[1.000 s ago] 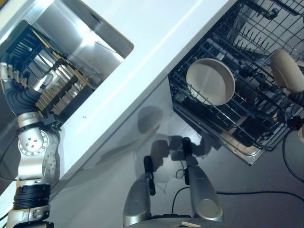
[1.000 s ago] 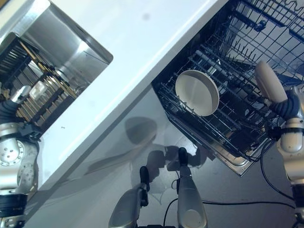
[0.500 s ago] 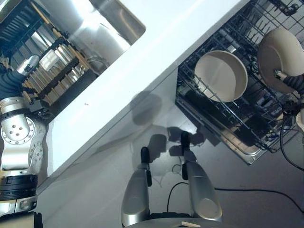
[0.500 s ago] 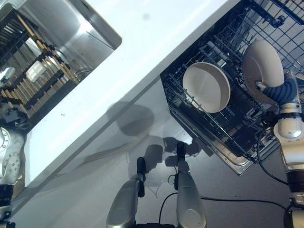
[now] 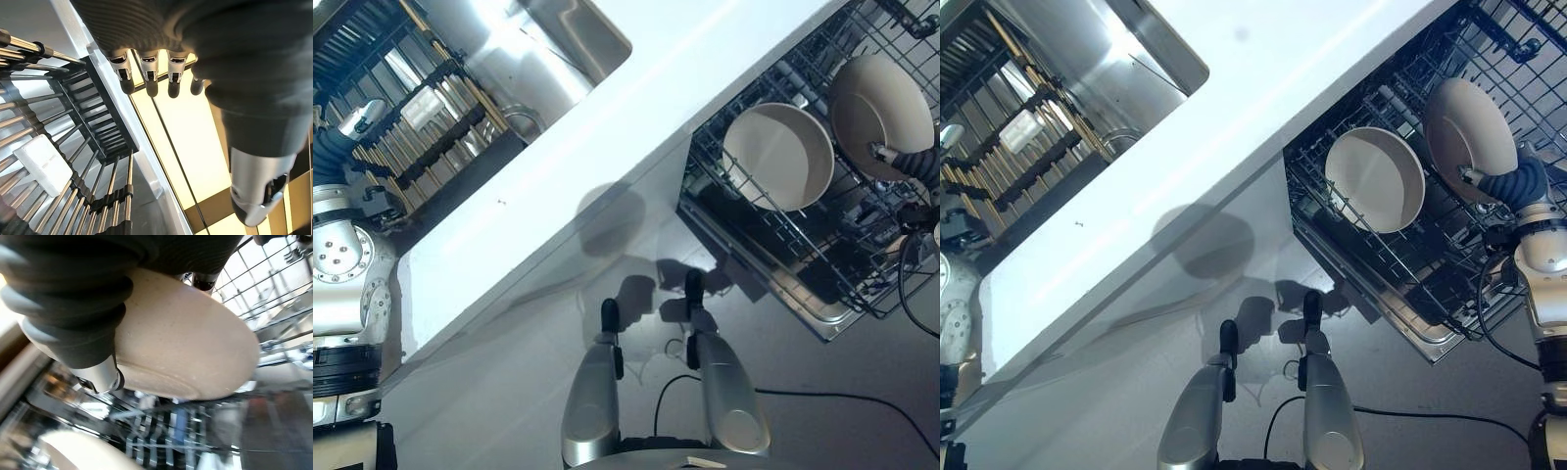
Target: Pick up plates and place into dishwasher.
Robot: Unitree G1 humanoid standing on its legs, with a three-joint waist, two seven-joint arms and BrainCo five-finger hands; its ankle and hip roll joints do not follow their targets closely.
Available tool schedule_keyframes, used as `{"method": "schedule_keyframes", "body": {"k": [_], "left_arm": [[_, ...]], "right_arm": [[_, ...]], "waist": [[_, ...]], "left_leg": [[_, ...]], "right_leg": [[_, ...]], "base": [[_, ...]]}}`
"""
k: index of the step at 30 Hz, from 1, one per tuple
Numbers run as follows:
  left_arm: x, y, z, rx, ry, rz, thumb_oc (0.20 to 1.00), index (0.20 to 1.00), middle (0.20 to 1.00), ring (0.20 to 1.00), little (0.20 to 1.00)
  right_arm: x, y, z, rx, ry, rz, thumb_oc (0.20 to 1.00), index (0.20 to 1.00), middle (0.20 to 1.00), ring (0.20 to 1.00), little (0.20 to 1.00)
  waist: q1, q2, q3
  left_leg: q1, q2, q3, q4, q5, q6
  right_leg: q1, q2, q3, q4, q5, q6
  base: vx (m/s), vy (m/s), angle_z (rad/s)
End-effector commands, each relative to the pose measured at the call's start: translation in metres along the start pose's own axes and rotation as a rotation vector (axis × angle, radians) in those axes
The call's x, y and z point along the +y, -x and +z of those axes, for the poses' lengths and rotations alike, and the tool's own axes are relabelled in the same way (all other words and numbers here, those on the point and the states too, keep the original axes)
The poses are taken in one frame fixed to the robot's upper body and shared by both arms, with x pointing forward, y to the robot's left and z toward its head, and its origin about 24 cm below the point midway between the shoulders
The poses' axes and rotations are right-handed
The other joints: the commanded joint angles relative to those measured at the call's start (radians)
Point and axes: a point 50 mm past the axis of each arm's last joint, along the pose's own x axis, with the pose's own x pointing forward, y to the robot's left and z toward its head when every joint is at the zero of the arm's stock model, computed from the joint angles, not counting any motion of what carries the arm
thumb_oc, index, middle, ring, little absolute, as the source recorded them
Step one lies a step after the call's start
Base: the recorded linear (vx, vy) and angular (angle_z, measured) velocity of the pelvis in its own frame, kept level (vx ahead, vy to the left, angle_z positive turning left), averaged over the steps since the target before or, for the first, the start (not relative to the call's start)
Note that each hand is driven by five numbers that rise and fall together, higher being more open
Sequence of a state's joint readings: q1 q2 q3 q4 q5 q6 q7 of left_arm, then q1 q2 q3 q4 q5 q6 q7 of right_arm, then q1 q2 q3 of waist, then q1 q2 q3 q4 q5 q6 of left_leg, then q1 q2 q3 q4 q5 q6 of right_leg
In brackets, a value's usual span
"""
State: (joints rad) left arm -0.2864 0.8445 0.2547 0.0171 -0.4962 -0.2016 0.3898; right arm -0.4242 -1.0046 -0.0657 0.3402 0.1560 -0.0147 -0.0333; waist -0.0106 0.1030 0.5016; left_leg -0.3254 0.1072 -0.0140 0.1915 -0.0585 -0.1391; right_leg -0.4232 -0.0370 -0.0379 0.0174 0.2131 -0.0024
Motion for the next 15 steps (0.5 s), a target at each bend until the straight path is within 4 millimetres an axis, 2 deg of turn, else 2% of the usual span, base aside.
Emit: {"method": "schedule_keyframes", "body": {"k": [1,6,15], "left_arm": [[-0.007,0.005,-0.017,0.045,0.008,-0.001,1.0,1.0,1.0,1.0,1.0],[-0.013,0.003,-0.014,0.034,0.017,-0.014,1.0,1.0,1.0,1.0,1.0],[-0.021,-0.006,-0.004,-0.001,0.02,-0.032,1.0,1.0,1.0,1.0,1.0]], "right_arm": [[-0.005,-0.009,0.009,0.018,0.164,0.041,0.2,0.2,0.2,0.2,0.2],[-0.007,-0.012,-0.011,0.158,0.395,0.097,0.2,0.2,0.2,0.2,0.2],[-0.001,-0.015,-0.027,0.274,0.537,0.175,0.2,0.2,0.2,0.2,0.2]], "waist": [[0.001,-0.007,0.018],[0.009,0.006,0.018],[0.017,0.013,0.018]], "left_leg": [[-0.121,0.008,-0.028,-0.161,0.234,0.038],[-0.156,0.0,-0.025,-0.163,0.241,0.04],[-0.197,-0.019,-0.027,-0.171,0.249,0.048]], "right_leg": [[-0.011,-0.012,-0.051,0.193,-0.205,0.044],[-0.053,-0.023,-0.049,0.198,-0.198,0.048],[-0.101,-0.033,-0.048,0.194,-0.179,0.056]], "base": [[-0.03,0.015,-0.04],[-0.03,0.003,0.0],[-0.03,-0.029,0.02]]}}
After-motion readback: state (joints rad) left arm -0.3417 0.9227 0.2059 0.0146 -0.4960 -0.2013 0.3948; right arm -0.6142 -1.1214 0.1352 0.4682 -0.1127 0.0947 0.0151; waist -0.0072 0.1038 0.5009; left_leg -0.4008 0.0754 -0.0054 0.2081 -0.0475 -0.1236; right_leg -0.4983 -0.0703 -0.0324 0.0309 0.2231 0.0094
